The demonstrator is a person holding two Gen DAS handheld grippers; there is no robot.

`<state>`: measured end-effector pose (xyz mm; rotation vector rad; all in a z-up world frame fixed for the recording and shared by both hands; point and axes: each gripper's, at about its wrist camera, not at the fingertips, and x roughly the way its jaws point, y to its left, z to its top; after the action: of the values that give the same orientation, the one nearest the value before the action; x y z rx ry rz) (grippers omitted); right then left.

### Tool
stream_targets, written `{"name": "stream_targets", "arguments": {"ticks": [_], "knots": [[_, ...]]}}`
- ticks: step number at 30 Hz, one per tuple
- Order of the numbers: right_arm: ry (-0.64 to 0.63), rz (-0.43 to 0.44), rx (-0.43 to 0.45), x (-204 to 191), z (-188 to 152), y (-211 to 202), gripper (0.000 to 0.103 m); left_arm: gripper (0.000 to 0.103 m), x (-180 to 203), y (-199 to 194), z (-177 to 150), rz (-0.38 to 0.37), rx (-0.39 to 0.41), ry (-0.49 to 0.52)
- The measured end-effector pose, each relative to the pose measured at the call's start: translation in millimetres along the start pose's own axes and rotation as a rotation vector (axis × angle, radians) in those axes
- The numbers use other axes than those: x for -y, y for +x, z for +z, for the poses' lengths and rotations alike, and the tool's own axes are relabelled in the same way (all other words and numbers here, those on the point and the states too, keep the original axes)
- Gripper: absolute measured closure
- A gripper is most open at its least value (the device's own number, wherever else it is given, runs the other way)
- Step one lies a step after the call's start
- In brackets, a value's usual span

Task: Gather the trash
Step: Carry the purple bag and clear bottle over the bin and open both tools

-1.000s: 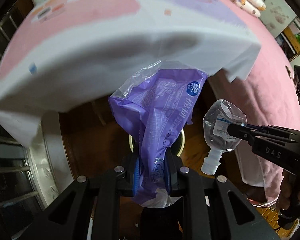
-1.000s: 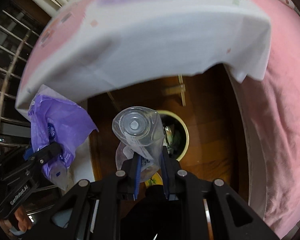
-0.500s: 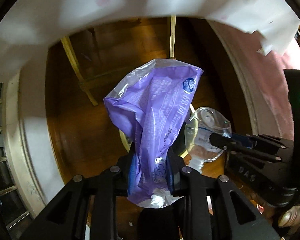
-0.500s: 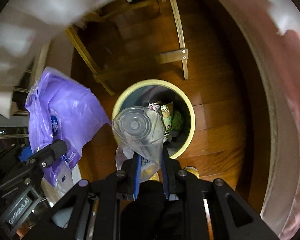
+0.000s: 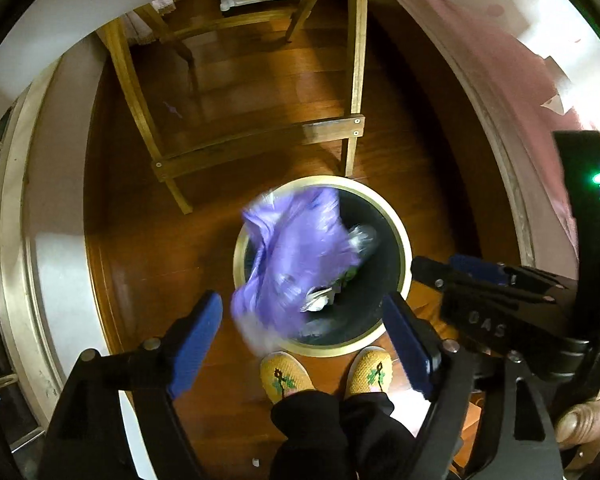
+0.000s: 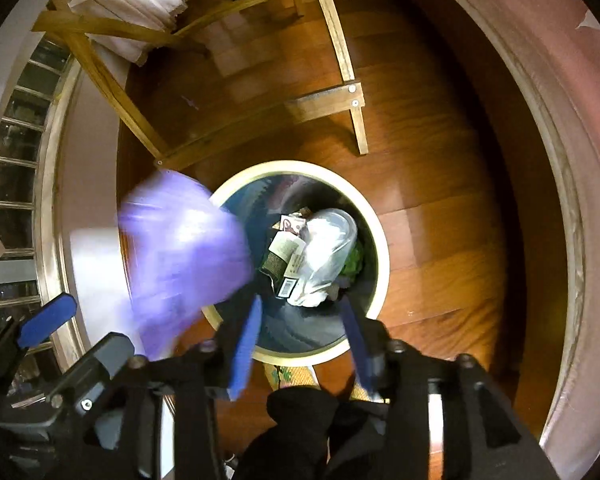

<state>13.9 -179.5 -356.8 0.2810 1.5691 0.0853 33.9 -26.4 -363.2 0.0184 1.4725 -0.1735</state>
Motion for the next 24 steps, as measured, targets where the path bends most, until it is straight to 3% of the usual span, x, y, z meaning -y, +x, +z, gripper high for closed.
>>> {"name": "stream_targets", "arguments": {"ticks": [2, 10, 15, 24], "knots": [[-0.002, 0.012, 0.009, 0, -1, -5, 0.059, 0.009, 2, -3, -1, 0.018, -0.001, 0.001], [-0.007, 0.033, 0.030, -2, -4, -41, 0.059, 0.009, -7, -41, -3, 0.031, 0.008, -0.052], [-0.023, 0.043, 0.040, -13, -6, -79, 0.059, 0.009, -16, -95, -1, 0.009, 0.061, -0.094], [-0.058, 0.035, 0.123, -48, 1, -177, 0.059, 0.009, -28, -215, 20, -0.001, 0.201, -0.067]]}}
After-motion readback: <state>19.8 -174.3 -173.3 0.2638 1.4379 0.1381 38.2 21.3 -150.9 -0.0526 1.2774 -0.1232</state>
